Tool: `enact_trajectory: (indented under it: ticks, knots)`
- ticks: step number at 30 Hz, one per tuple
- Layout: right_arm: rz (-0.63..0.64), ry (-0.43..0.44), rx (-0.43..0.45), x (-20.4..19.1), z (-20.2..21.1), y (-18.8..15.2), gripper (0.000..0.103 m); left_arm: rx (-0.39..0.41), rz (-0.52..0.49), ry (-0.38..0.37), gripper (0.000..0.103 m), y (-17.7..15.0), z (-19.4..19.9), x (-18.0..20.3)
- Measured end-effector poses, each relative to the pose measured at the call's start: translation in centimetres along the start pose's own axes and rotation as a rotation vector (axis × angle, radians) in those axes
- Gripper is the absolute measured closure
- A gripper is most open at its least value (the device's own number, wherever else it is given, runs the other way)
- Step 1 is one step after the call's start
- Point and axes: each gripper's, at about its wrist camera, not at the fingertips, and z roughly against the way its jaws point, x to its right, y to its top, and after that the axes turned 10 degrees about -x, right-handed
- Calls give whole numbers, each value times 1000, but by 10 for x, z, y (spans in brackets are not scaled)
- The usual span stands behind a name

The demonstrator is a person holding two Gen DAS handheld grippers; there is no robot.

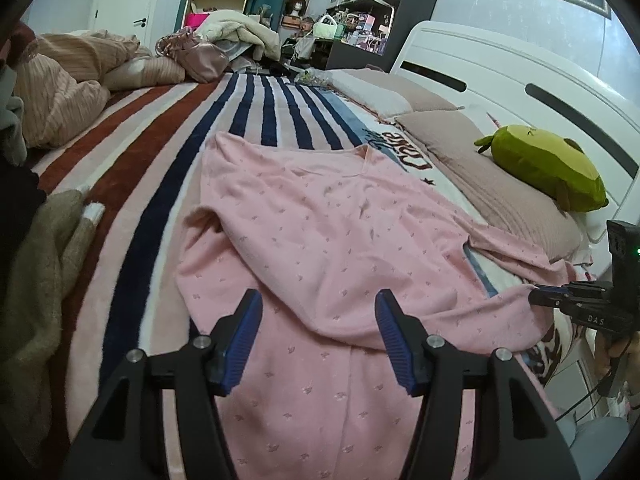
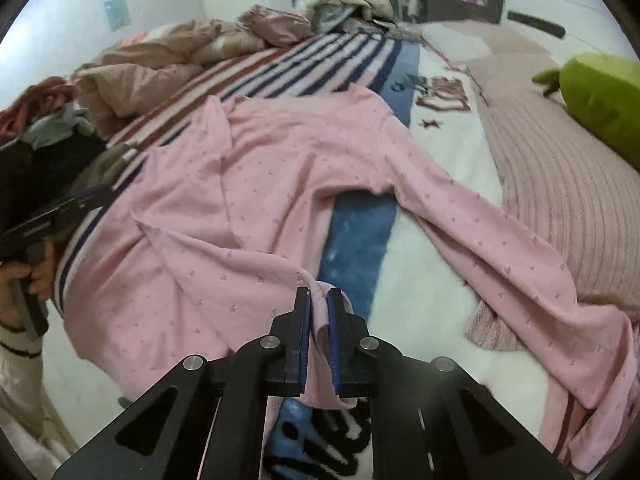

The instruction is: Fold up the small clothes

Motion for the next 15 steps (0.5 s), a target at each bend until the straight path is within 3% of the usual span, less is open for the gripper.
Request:
enact_trajectory:
  ticks: [3, 4, 7, 11, 15]
  knots:
    - [75, 121, -2, -14, 5, -8, 100, -1, -12, -10, 48, -1, 0, 5]
    - [122, 180, -18, -24, 4, -15, 100, -2, -16, -8, 48, -1, 0, 7]
    - [222, 252, -93, -47, -7, -37, 100, -11, -23, -3, 48, -2, -2, 9]
    - [317, 305, -203, -68, -24, -65, 100, -17, -25, -11, 48, -2, -4, 11]
    - [233, 254, -127, -53, -9, -56, 96, -17, -31, -19, 48, -1, -5, 13]
